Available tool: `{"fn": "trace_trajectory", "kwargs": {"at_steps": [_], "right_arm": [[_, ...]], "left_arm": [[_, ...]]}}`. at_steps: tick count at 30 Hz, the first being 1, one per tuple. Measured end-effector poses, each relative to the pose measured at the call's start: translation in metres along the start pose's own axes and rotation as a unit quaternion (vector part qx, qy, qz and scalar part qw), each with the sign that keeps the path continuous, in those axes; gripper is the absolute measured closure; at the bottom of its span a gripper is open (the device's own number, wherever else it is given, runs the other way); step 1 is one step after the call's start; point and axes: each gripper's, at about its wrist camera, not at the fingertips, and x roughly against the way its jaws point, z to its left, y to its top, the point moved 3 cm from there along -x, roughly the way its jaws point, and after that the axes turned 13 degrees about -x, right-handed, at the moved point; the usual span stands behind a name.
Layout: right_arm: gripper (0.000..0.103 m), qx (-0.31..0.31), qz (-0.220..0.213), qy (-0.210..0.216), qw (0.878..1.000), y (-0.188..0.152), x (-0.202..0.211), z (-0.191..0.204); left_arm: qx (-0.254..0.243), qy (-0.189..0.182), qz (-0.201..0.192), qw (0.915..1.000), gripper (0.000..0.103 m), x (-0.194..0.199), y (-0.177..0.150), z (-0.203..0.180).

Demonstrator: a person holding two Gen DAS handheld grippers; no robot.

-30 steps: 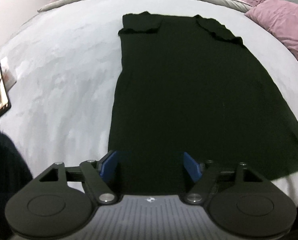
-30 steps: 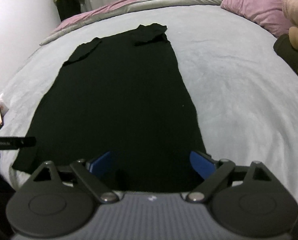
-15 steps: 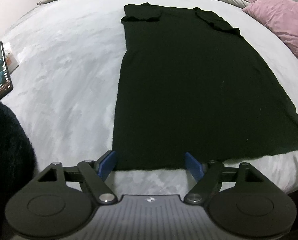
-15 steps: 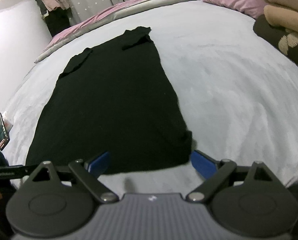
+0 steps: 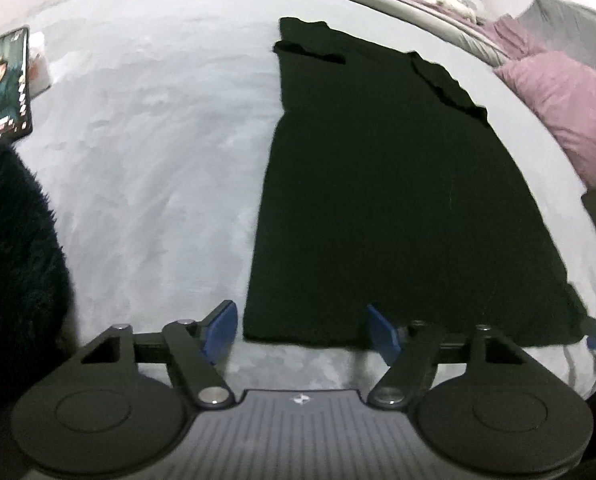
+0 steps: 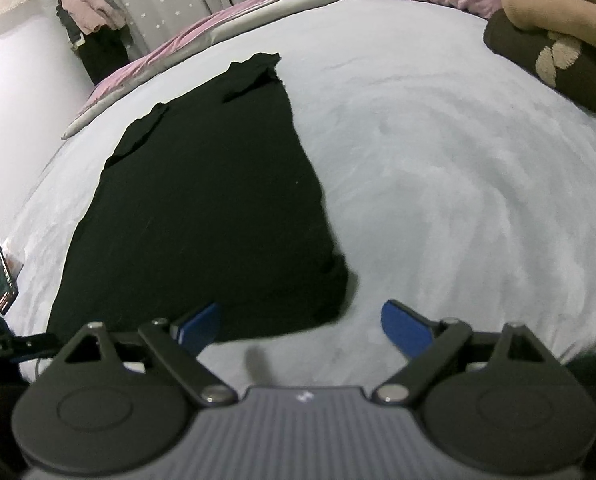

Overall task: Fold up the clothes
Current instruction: 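Move both open grippers down to the hem of the black T-shirt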

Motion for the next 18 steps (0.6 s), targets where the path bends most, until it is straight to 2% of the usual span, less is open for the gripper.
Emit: {"fn": "trace_trajectory", "kwargs": {"at_steps": [6, 8, 15, 18], "right_arm": [[0.029, -0.028, -0.001, 0.018, 0.999, 0.021, -0.003, -0.017], [0.031, -0.029, 0.004, 0.027, 0.999, 0.025, -0.007, -0.020], [0.032, 0.009, 0.036, 0.040, 0.999, 0.029, -0.023, -0.011], [0.038, 0.024, 0.044, 0.032, 0.998, 0.028, -0.028, -0.006]], "left_arm": [[0.068, -0.034, -0.010, 0.9970, 0.044, 0.000, 0.002, 0.024], [0.073, -0.039, -0.009, 0.9965, 0.046, -0.002, 0.002, 0.026], [0.033, -0.035, 0.001, 0.9989, 0.053, -0.010, 0.006, 0.021], [0.003, -0.036, 0.002, 0.9994, 0.059, -0.011, 0.005, 0.014]]}}
